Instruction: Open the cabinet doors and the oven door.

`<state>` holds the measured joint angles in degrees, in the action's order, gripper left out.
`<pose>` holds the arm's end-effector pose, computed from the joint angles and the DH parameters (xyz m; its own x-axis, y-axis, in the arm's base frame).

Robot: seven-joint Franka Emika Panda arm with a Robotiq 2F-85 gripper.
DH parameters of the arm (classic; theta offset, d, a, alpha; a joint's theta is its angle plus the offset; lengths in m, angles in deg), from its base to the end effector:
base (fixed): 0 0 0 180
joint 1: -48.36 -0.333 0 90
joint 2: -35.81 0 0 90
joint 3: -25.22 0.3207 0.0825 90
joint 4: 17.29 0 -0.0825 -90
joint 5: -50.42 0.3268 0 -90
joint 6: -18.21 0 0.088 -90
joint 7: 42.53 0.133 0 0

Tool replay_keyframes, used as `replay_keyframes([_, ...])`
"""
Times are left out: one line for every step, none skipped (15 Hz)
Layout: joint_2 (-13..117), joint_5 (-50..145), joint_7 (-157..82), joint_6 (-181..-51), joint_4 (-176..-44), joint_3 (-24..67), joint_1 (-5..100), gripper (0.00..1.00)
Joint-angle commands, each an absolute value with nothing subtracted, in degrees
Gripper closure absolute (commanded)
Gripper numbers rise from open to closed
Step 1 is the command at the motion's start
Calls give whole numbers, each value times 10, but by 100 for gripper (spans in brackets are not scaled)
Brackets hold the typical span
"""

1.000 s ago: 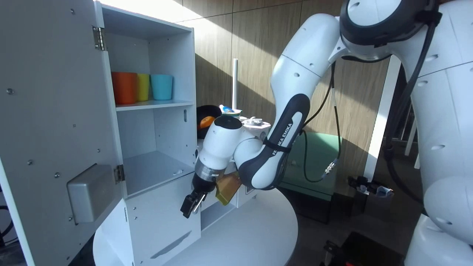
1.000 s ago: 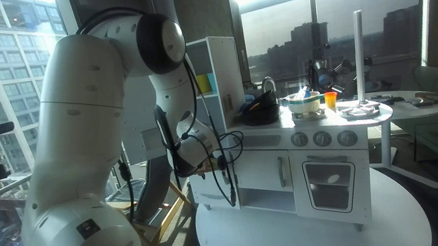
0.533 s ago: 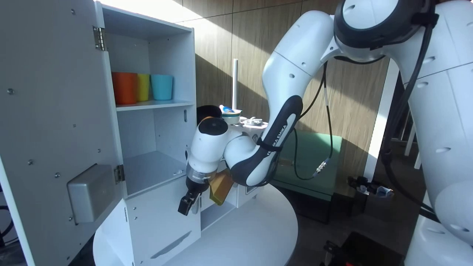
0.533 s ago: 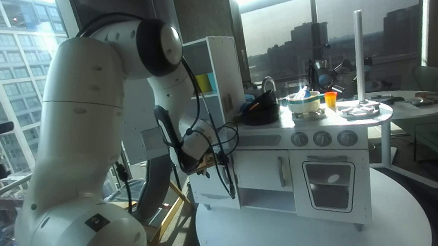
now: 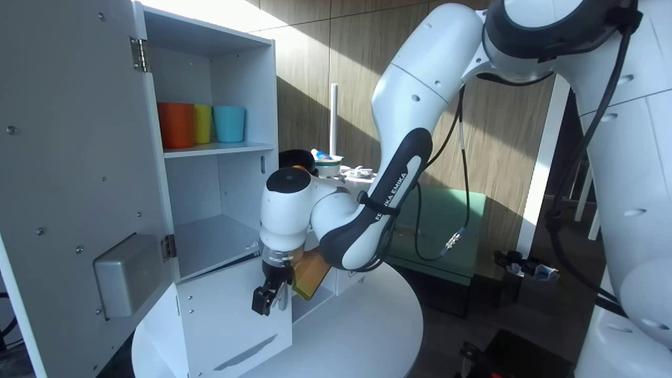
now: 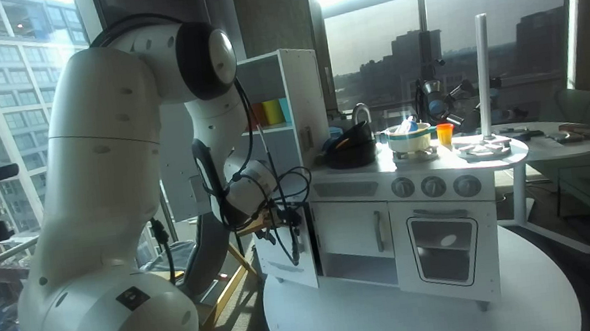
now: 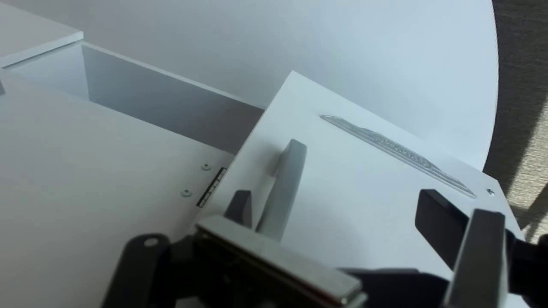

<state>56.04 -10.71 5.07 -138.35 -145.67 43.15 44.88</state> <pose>0.4794 0.2132 0.2537 0.8297 0.4729 0.2965 0.3940 -0.8725 0.2890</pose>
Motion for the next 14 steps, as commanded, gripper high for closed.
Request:
replay_keyframes([489,15,-34,-1393,-1523,439,420,0])
replay_keyframes([482,55,-62,-1341,-1534,501,464,0])
replay_keyframes([464,102,-91,-1316,-1546,513,459,0])
replay_keyframes([447,149,-115,-1272,-1551,532,457,0])
replay_keyframes([434,199,-137,-1219,-1551,557,460,0])
replay_keyframes([411,238,-151,-1164,-1556,551,437,0])
replay_keyframes([390,277,-166,-1118,-1555,508,377,0])
replay_keyframes([380,275,-158,-1063,-1549,553,411,0])
replay_keyframes([364,285,-162,-1011,-1545,549,398,0])
replay_keyframes([346,292,-171,-959,-1537,509,350,0])
replay_keyframes([331,279,-169,-911,-1528,549,387,0])
replay_keyframes([317,260,-163,-880,-1526,505,343,0])
replay_keyframes([302,247,-172,-864,-1527,499,346,0])
replay_keyframes([289,226,-166,-860,-1530,490,346,0])
